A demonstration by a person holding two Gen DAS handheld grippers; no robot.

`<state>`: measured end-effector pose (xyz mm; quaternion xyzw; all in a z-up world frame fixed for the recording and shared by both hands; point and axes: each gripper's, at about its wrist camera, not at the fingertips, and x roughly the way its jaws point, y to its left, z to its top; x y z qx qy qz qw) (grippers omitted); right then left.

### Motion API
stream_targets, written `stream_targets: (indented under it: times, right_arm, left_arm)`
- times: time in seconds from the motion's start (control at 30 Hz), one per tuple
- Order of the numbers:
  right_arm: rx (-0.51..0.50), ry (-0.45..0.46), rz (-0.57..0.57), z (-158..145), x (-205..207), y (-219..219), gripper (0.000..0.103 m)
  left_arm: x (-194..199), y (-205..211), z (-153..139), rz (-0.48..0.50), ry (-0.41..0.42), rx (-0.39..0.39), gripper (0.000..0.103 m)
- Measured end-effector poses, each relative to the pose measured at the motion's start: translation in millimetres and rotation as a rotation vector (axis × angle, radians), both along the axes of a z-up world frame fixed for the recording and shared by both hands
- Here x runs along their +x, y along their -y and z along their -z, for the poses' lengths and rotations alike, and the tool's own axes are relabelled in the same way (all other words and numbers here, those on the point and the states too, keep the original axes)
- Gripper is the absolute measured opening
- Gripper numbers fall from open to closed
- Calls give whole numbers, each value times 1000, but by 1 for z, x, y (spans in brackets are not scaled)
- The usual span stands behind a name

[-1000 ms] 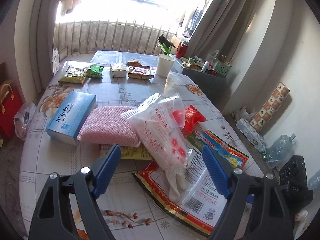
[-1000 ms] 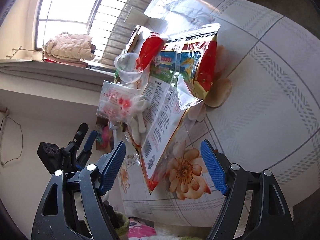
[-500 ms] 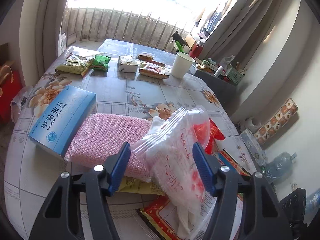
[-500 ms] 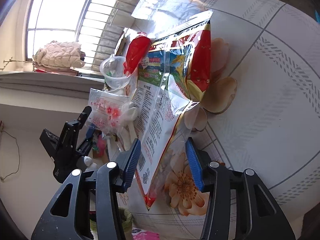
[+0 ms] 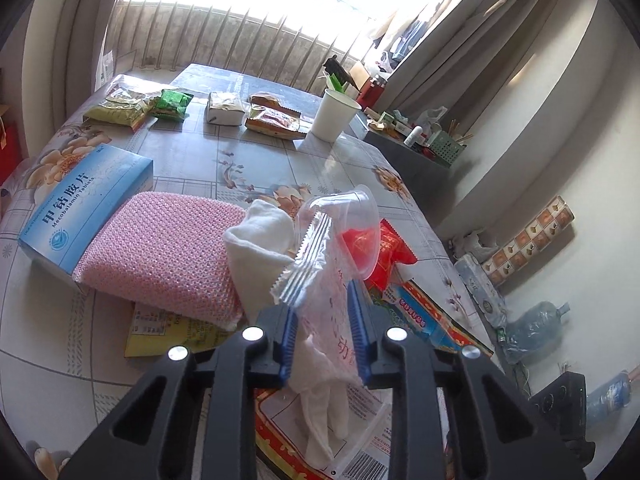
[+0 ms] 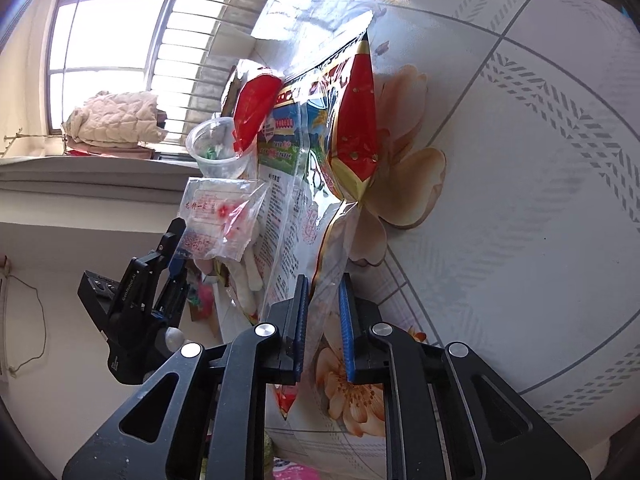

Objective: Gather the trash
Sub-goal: 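Grasp the clear plastic bag with the left tool while the right tool grasps the printed snack bag, then carry the clear bag and printed snack bag over the blue wastebasket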

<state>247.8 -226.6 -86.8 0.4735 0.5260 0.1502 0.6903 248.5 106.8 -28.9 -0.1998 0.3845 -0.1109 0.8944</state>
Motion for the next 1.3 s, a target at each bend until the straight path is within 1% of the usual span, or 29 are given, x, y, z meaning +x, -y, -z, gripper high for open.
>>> stream_targets:
  times: [0.1, 0.17, 0.27, 0.33, 0.43, 0.47, 0.53, 0.6, 0.63, 0.67, 0.73, 0.77, 0.8, 0.87, 0.9, 0.93, 0.97, 1.0, 1.1, 1.23, 1.3]
  right_arm:
    - [-11, 13, 0, -4, -3, 5, 10]
    - [-31, 38, -2, -11, -5, 11, 9]
    - [-73, 76, -7, -23, -11, 25, 9]
    - [-107, 104, -16, -32, -15, 34, 9]
    - [-137, 126, 15, -40, -23, 49, 9]
    - [-138, 132, 23, -41, -26, 54, 13]
    - [-123, 122, 39, -38, -27, 59, 14]
    - [-103, 115, 51, -32, -29, 60, 24]
    - [-91, 109, 57, -28, -29, 60, 33]
    - [-79, 100, 62, -24, -29, 60, 35]
    - [-64, 83, 70, -16, -26, 56, 35]
    - [-47, 81, 78, -13, -22, 54, 31]
    - [-40, 83, 85, -11, -21, 53, 30]
    - [-64, 92, 87, -14, -20, 54, 29]
    - [-75, 90, 87, -14, -19, 53, 26]
    - [-94, 85, 85, -16, -18, 52, 16]
    - [-114, 88, 84, -18, -20, 56, 12]
    - [-134, 101, 87, -22, -22, 59, 11]
    - [-251, 164, 101, -46, -26, 63, 7]
    - [-443, 275, 120, -87, -35, 67, 4]
    - [-493, 314, 135, -100, -36, 68, 3]
  left_arm:
    - [-5, -2, -3, -3, 3, -20, 7]
    - [-11, -4, -9, -3, 13, -32, 5]
    - [-21, -10, -21, 1, 34, -54, 5]
    - [-29, -12, -27, 4, 47, -56, 5]
    - [-40, -13, -32, 10, 54, -49, 5]
    - [-43, -11, -33, 18, 53, -45, 5]
    - [-49, -7, -30, 26, 51, -30, 5]
    - [-52, -2, -23, 39, 37, -26, 5]
    - [-54, 1, -19, 44, 24, -24, 5]
    - [-54, 4, -13, 50, 10, -25, 5]
    - [-56, 10, -4, 57, -10, -25, 5]
    - [-57, 13, -1, 60, -17, -21, 5]
    - [-58, 15, 1, 61, -20, -16, 5]
    - [-60, 18, 2, 64, -18, -6, 5]
    - [-62, 19, 2, 64, -14, -1, 5]
    - [-63, 19, 0, 63, -7, 3, 5]
    - [-64, 18, -3, 59, 2, 6, 5]
    - [-64, 16, -6, 54, 11, 10, 5]
    - [-65, 10, -14, 35, 35, 23, 5]
    - [-65, 3, -20, 17, 48, 20, 5]
    - [-65, 1, -23, 12, 54, 13, 5]
